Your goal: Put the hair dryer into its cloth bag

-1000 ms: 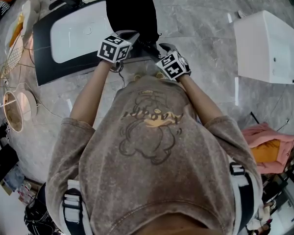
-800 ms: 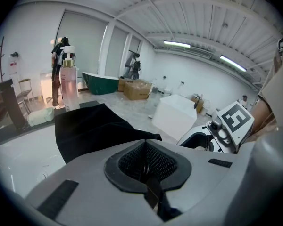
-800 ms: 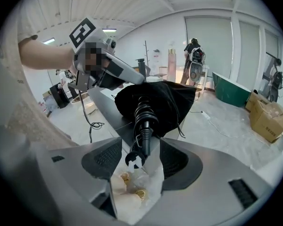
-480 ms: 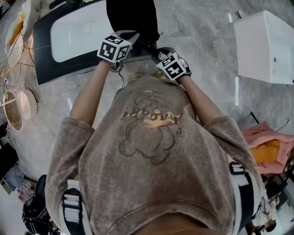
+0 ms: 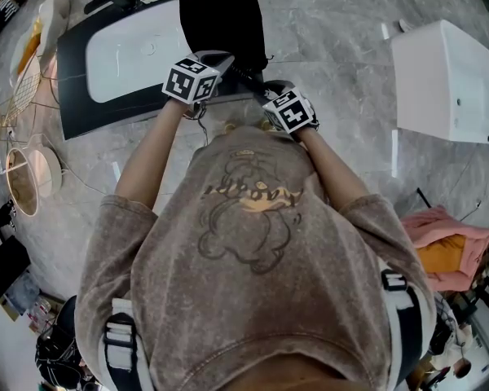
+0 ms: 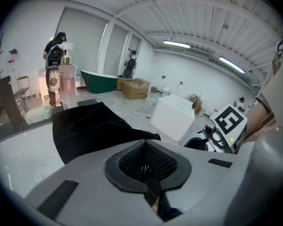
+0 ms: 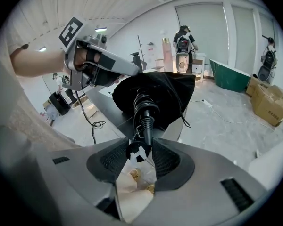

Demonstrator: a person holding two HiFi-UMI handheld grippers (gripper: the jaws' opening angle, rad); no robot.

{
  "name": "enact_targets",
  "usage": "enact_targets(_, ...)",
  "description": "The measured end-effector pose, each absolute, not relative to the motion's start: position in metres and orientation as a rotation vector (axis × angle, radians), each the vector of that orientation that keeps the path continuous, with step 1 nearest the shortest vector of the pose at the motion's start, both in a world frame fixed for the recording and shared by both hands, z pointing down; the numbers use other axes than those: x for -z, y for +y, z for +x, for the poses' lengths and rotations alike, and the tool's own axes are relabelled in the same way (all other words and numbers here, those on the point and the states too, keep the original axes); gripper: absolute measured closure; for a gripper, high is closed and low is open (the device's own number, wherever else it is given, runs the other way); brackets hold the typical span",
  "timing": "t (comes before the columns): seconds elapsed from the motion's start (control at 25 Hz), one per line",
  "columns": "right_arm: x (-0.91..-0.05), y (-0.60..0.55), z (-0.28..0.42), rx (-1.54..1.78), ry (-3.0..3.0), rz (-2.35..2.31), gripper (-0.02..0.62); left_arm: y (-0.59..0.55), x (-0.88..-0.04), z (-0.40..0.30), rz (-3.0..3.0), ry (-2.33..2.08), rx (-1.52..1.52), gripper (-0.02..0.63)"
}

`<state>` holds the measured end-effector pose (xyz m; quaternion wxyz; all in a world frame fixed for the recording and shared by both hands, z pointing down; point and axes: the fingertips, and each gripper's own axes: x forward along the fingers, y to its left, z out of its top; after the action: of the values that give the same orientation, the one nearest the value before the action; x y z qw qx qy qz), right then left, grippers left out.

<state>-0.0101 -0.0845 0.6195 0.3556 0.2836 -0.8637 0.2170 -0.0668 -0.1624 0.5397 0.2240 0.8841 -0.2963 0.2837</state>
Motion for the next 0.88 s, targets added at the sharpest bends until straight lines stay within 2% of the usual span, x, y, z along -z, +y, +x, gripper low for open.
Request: enact_targets(0.88,-0.603,-0.107,-0.037,-0.759,-2.292,0.826,0.44,-0.164,-0.538,-0.062,2.418,-0.767,-0.738,0.586)
